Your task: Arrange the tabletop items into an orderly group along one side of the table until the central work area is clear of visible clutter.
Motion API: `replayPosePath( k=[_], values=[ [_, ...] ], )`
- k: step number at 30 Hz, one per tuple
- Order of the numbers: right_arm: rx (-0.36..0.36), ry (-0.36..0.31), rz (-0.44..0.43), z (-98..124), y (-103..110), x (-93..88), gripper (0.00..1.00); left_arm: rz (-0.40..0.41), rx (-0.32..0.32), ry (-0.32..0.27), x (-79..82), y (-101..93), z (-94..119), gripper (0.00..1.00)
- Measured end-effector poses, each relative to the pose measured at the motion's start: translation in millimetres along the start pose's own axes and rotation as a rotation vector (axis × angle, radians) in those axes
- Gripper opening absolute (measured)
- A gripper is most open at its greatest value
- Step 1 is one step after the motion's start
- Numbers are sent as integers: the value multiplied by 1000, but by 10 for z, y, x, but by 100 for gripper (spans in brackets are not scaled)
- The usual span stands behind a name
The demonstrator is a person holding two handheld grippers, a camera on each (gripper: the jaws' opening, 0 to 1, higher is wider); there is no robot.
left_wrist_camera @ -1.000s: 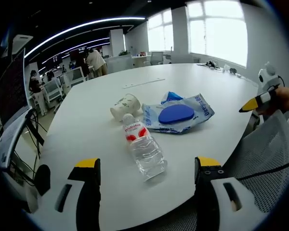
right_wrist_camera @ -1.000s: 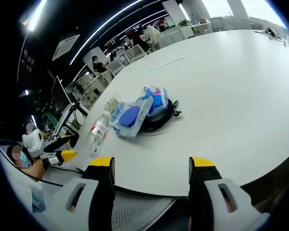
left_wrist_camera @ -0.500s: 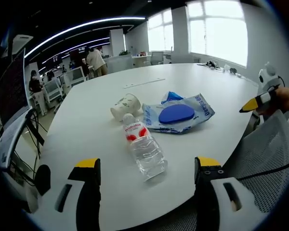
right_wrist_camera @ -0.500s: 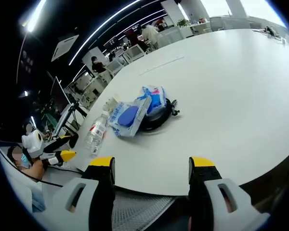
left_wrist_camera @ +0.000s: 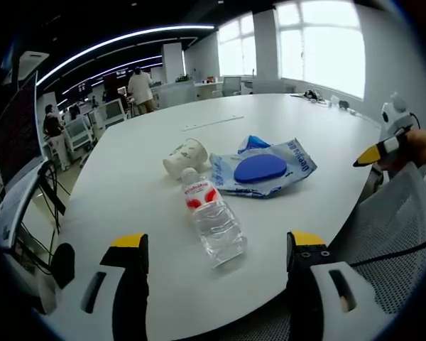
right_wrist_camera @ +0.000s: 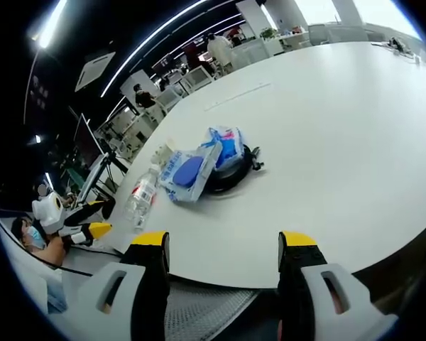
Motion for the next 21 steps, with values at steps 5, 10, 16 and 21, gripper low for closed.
replayPosePath(
  k=[5,10,16,21],
  values=[
    [0,2,-4,2,-4,-11,61,-1,-1,0,1,-8,-1,82],
    [-1,0,-6,8,-3,-14,61,0,0,-1,5,-10,3,82],
    [-2,-3,-9,6,-5,-19,61,-2,-1,-1,1,-5,5,82],
    [1,0,-10,0,1,-27,61,-3,-1,-1,6,-11,10,82]
  ],
)
Point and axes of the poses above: the point that each gripper's makers call its tool centre point, and the gripper's own axes: z roughly backward along the fingers, y roughly to its left, x roughly out of its top, the point moved 9 cm from there along z, roughly backward along the fingers, and after that the axes turned 15 degrees about x, right-handed, at the moved point
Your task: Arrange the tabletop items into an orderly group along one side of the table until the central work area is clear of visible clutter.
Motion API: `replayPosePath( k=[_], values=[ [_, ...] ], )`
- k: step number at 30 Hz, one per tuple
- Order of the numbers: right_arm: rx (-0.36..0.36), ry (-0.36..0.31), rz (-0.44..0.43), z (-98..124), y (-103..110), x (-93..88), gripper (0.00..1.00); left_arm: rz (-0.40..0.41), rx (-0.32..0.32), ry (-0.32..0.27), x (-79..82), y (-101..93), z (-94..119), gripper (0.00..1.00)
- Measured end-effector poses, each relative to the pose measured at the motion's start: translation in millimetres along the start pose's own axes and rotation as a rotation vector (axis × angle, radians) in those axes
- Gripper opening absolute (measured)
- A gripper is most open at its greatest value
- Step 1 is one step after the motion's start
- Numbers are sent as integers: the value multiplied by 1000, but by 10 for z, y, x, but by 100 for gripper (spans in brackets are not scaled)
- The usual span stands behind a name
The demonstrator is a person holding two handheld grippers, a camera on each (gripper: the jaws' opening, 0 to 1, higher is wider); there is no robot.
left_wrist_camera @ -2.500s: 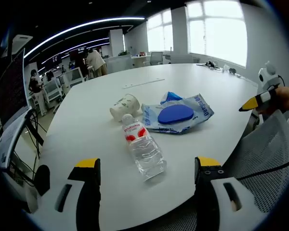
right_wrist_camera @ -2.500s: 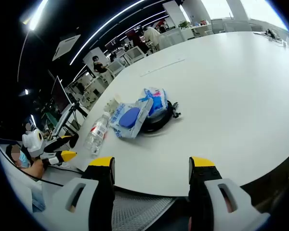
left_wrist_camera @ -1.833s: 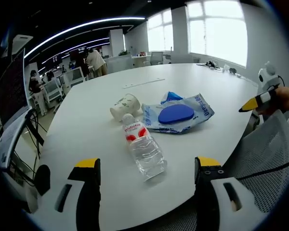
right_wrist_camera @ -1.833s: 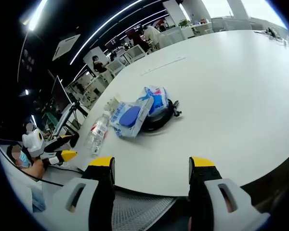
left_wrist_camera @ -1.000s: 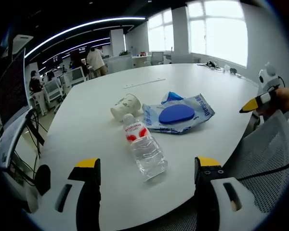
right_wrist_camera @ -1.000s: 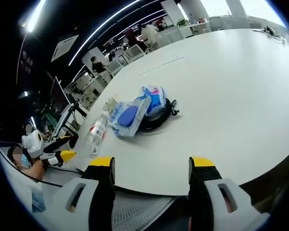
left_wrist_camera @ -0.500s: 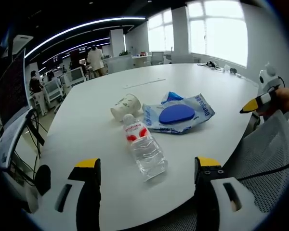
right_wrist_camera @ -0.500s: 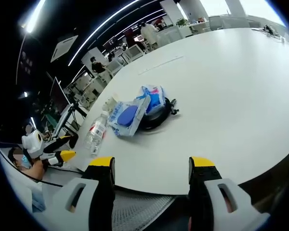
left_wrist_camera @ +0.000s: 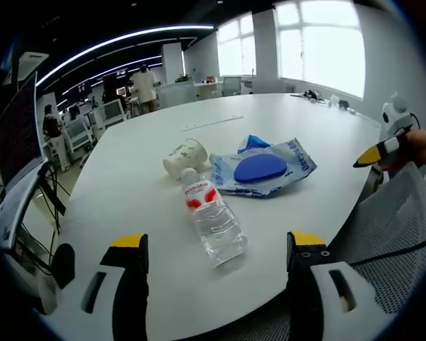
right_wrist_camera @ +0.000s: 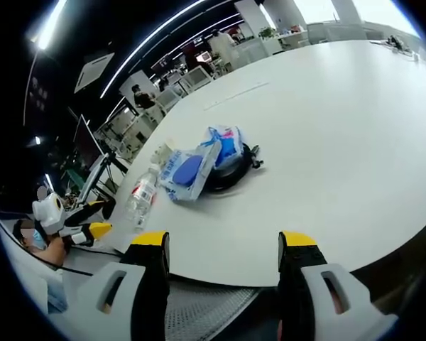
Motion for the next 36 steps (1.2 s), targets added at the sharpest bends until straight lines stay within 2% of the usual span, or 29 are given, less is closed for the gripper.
replayPosePath(
  k=[26,31,36],
  values=[
    [18,11,-2,-8,35,13,61,24,-4,14,-21,16,-22,82],
    [25,-3,-8,-8,42,21,61,85,-24,2,14,67,-12,85],
    [19,-46,1,170,45,79,60,200,-91,21,66,78,-60,92]
  ],
)
Point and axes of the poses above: the point that each gripper's makers call its tool centre point, and the gripper's own axes: z roughly backward along the fingers, y roughly to its left, x roughly out of its top, the point moved 9 cm from there along z, roughly backward along the fingers, and after that the axes turned 15 degrees about x, right-handed, at the moved point
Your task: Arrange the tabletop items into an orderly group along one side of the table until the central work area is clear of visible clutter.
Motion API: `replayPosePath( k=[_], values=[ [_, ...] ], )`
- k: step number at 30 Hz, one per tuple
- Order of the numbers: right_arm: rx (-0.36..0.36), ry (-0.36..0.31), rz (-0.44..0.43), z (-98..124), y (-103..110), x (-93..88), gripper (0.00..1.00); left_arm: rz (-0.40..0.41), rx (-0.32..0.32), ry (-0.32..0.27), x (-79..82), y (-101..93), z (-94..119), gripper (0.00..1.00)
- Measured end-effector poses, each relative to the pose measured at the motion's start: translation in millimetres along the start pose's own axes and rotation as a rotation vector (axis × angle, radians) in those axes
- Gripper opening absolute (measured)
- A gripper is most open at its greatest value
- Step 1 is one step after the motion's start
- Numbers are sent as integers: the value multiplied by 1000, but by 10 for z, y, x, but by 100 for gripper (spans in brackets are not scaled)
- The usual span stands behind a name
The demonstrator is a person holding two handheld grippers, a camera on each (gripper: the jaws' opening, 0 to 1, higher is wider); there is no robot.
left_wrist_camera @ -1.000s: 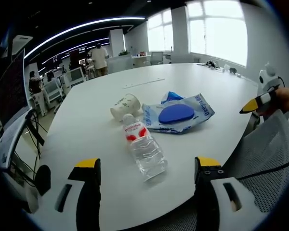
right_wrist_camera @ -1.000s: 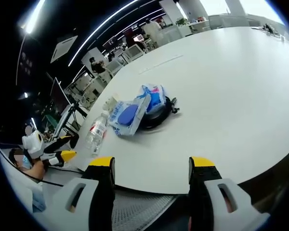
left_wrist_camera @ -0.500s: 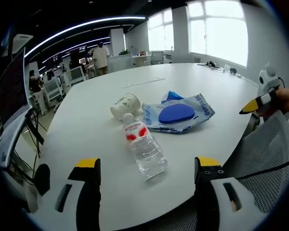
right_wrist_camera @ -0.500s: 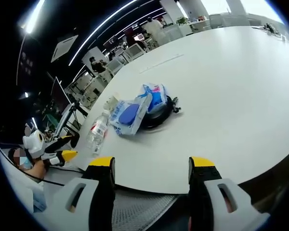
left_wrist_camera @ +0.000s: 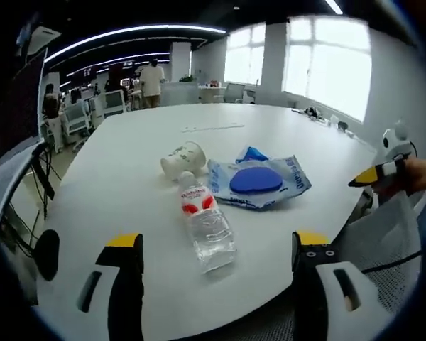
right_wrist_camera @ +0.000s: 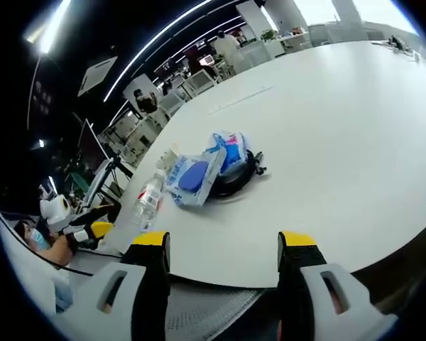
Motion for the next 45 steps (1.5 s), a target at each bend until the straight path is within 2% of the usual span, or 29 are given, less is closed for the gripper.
replayPosePath(
  k=[2,5,10,11,18,21,23,26,27,31,34,40,45],
  values=[
    [-7,-12,-10,46,-16,-9,60,55,-14,2,74,1,-51,95],
    [-27,-22,-24,110,-65,-48,60,74,-15,-15,202,2,-128,95],
    [-50,-45,-49,187,-86,-94,59,86,-20,5,343,-44,-328,93],
    [-54,-50,-52,196,-88,-99,59,86,-22,19,370,10,-424,93],
    [-77,-80,-73,262,-93,-132,59,130,-7,97,404,54,-732,89],
    [-85,-91,-82,291,-95,-150,58,154,-8,153,402,71,-834,82],
    [-87,-91,-84,299,-92,-162,58,210,-33,201,410,70,-887,76],
    [-92,-85,-85,317,-89,-205,58,340,-72,251,444,99,-1021,77],
    [-92,-85,-90,320,-74,-221,58,353,-75,259,456,108,-1049,77],
    [-94,-81,-99,324,-57,-255,58,337,-46,274,557,140,-1181,74],
    [-92,-90,-104,332,-29,-249,58,326,-49,289,592,113,-1271,69],
    [-94,-102,-109,355,-27,-243,57,364,-22,336,578,80,-1382,61],
    [-90,-102,-116,373,-16,-261,57,340,0,368,582,56,-1443,56]
  ],
)
Point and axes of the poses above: the point that each gripper's makers call its tool centre point, and the gripper's own axes: z roughly backward along the fingers, y roughly to its left, x roughly out of its top, the point moved 9 cm from there along z, roughly backward along the fingers, and after that the axes turned 15 degrees about x, right-handed, at the moved point
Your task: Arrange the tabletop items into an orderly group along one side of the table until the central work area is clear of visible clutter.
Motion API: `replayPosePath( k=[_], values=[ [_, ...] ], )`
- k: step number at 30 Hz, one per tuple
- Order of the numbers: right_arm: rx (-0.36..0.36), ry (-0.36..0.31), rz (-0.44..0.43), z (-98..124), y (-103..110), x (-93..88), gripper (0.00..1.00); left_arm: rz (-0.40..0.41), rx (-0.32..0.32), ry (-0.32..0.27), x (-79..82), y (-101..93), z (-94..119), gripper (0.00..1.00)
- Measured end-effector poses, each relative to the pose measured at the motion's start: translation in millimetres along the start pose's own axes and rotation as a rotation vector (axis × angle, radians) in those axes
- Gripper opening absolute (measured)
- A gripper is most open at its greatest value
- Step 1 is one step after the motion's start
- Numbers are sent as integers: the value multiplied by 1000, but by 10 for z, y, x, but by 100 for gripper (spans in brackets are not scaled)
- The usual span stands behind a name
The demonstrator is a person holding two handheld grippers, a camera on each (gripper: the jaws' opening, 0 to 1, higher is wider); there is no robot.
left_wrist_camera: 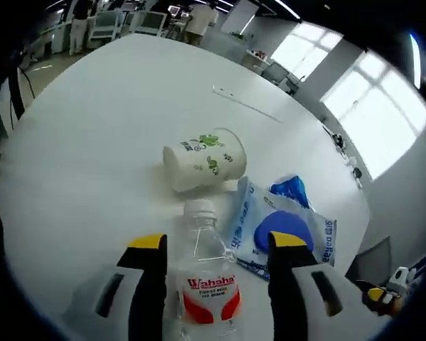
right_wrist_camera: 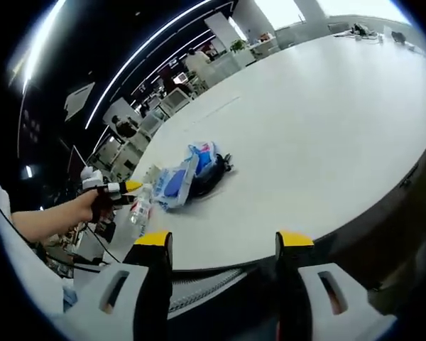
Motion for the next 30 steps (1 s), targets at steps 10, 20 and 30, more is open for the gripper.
replayPosePath(
  k=[10,20,30],
  values=[
    [-7,27,-15,14,2,-84,57,-86,30,63,26,-133,-87,53],
    [-24,7,-16,-30,-16,-76,53,-148,48,112,37,-133,-184,47],
    [-25,-23,-65,6,-112,-123,52,-179,82,112,32,-104,-218,38]
  ],
)
Point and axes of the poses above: the point that each gripper's makers call its tool centre point, and the gripper's own axes: z roughly backward along the fingers, y roughly to its left, x roughly out of its top, the point moved 9 cm from there along z, roughly backward along the fingers, and after that the axes turned 15 degrees about x, right-handed, at the moved point
